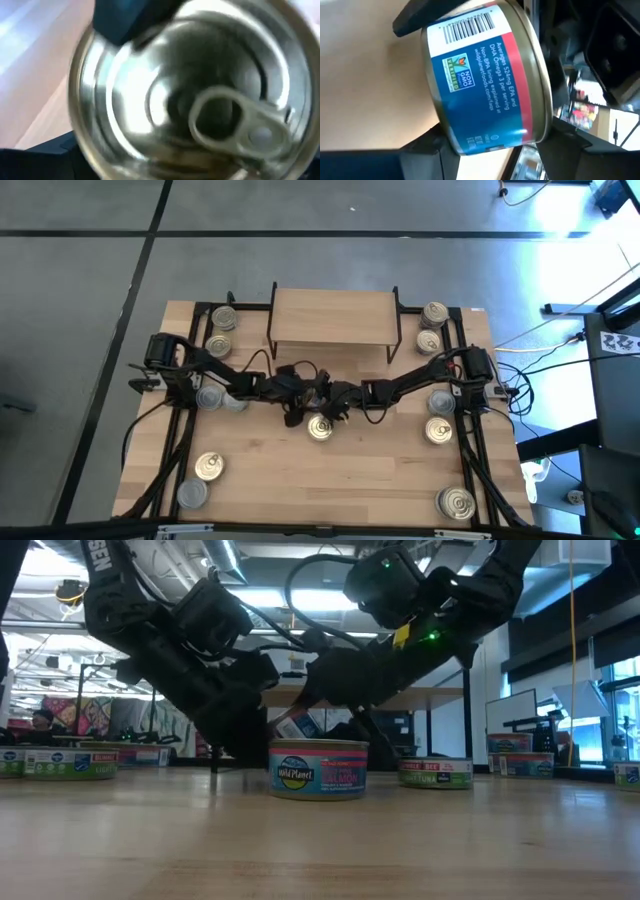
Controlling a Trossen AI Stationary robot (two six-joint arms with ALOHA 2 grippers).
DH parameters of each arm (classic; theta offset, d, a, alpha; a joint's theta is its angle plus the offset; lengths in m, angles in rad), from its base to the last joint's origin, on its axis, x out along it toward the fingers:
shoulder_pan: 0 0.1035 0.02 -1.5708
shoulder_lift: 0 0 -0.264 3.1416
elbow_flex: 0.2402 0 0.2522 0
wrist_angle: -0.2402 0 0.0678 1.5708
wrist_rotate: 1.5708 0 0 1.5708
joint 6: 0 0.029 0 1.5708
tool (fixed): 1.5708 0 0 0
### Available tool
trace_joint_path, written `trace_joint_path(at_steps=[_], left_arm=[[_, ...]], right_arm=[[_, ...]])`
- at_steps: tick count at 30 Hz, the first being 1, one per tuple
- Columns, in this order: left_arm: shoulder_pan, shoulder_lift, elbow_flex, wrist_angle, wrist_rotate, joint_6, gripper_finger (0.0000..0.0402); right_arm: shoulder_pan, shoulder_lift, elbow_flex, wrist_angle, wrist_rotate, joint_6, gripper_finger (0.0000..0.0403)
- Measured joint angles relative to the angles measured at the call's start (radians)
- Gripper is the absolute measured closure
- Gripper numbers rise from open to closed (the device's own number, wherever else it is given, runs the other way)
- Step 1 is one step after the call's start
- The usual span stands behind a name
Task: Stack canned seafood by type on shelf
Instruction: Put the blue pink tuna can on the shelf
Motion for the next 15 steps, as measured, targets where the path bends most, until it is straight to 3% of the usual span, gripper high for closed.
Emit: trace_joint_path(at_steps=[15], left_arm=[[-0.012, -0.223, -0.002, -0.426, -0.017, -0.142, 0.002]], right_arm=[[-0.005, -0.064, 0.0, -0.01, 0.269, 0.131, 0.0191]])
